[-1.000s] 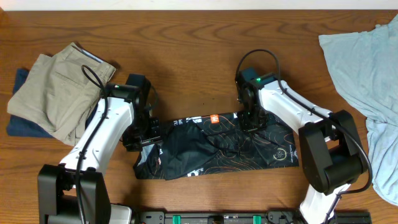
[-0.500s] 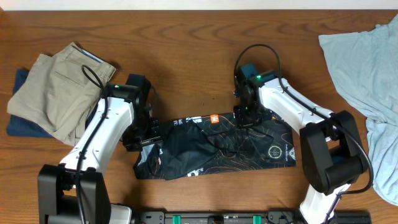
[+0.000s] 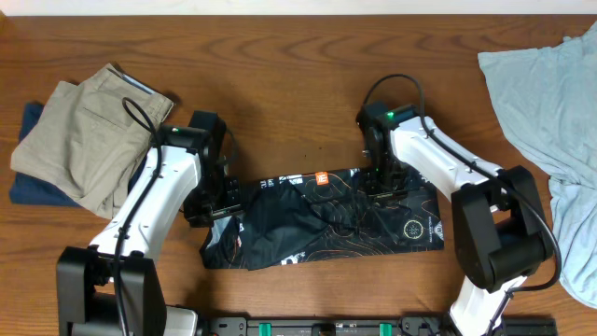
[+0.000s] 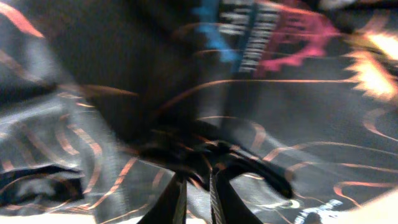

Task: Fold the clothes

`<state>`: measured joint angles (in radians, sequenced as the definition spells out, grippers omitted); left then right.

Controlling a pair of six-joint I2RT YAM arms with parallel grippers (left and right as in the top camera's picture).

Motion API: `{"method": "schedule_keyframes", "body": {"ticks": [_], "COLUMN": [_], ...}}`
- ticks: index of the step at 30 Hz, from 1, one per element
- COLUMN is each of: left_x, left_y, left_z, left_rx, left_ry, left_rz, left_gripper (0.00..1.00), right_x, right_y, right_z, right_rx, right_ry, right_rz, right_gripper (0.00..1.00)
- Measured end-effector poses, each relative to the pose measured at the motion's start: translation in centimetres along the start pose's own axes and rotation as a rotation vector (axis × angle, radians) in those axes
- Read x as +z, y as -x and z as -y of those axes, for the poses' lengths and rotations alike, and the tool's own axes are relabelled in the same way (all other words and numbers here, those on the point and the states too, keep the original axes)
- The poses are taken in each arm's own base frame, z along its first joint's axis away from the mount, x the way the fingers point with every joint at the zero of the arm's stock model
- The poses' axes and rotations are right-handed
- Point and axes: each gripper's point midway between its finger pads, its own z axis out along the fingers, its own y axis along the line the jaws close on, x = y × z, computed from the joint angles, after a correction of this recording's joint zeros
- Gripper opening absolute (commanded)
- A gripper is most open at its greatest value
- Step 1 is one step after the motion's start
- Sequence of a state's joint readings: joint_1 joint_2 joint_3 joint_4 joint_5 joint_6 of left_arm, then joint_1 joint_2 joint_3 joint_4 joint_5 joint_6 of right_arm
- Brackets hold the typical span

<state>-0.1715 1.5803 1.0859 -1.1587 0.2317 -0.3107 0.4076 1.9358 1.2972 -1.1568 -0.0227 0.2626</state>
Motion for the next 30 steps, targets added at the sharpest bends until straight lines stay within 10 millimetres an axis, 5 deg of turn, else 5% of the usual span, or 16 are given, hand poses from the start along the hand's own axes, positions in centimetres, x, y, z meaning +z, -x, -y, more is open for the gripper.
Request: {"method": "schedule_keyframes", "body": {"ticks": [8, 11, 18, 23, 26, 30], "left_x": [0.0, 0.0, 0.0, 0.0, 0.0, 0.0], "left_y": [0.0, 0.0, 0.0, 0.0, 0.0, 0.0], "left_z": [0.0, 0.0, 0.0, 0.0, 0.0, 0.0], "left_rx": [0.000, 0.000, 0.000, 0.000, 0.000, 0.000], "left_ry": [0.000, 0.000, 0.000, 0.000, 0.000, 0.000], "left_rz": [0.000, 0.000, 0.000, 0.000, 0.000, 0.000], "left_gripper": [0.60, 0.61, 0.61, 0.60, 0.61, 0.60], "right_x": [-0.1, -0.2, 0.7, 2.2, 2.5, 2.5], "right_y": [-0.8, -0.9, -1.3, -2.0, -2.1, -2.1], "right_z": [2.5, 3.4, 4.8, 4.4, 3.7, 3.1], "right_rx": [0.063, 0.117, 0.185, 0.193, 0.198, 0.203], "right_ry": [-0.086, -0.101, -0.108, -0.083, -0.042, -0.009], "right_rz": [-0.033, -0.039, -0.054, -0.070, -0.075, -0.080], "right_gripper": [0.20, 0.33, 0.39, 0.29, 0.02, 0.01]}}
